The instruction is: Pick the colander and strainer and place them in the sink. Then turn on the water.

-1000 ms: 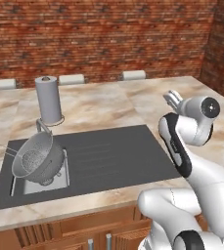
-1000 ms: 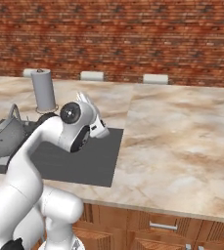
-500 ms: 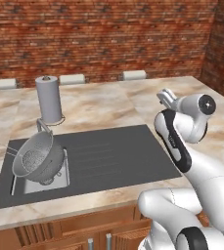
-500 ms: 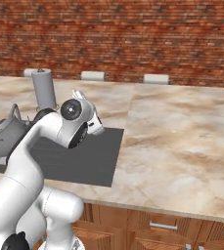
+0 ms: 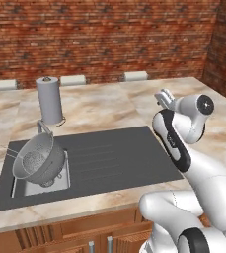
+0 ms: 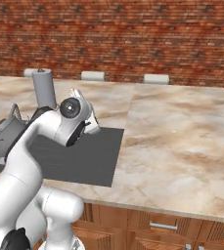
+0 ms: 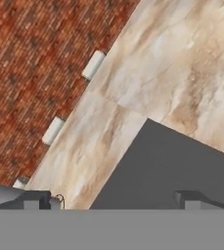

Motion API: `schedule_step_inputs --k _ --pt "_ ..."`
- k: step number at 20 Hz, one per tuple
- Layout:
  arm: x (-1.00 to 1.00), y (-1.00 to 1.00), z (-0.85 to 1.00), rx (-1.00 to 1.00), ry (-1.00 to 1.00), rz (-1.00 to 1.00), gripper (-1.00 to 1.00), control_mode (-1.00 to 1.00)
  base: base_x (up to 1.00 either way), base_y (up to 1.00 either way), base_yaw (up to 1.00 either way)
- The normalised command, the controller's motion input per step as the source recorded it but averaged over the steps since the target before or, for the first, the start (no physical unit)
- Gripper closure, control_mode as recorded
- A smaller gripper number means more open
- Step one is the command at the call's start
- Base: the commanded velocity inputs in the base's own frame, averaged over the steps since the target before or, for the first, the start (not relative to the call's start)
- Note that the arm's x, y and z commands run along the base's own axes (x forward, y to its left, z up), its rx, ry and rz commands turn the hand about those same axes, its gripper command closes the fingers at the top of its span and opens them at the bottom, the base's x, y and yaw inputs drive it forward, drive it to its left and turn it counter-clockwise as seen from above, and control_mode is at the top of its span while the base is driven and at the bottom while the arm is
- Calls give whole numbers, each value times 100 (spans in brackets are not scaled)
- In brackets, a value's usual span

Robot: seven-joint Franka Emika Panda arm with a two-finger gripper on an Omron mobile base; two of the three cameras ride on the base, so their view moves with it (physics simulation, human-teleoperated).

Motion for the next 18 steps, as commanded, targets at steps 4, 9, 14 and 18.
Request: schedule_step_inputs --k 4,9,14,18 --pt "12 52 -4 24 11 6 -100 -100 0 0 0" --pt "19 52 -5 28 18 11 -100 -100 0 0 0" --pt "5 41 -4 30 16 15 -100 -100 0 0 0" --pt "-2 35 -12 30 8 16 -100 -100 0 0 0"
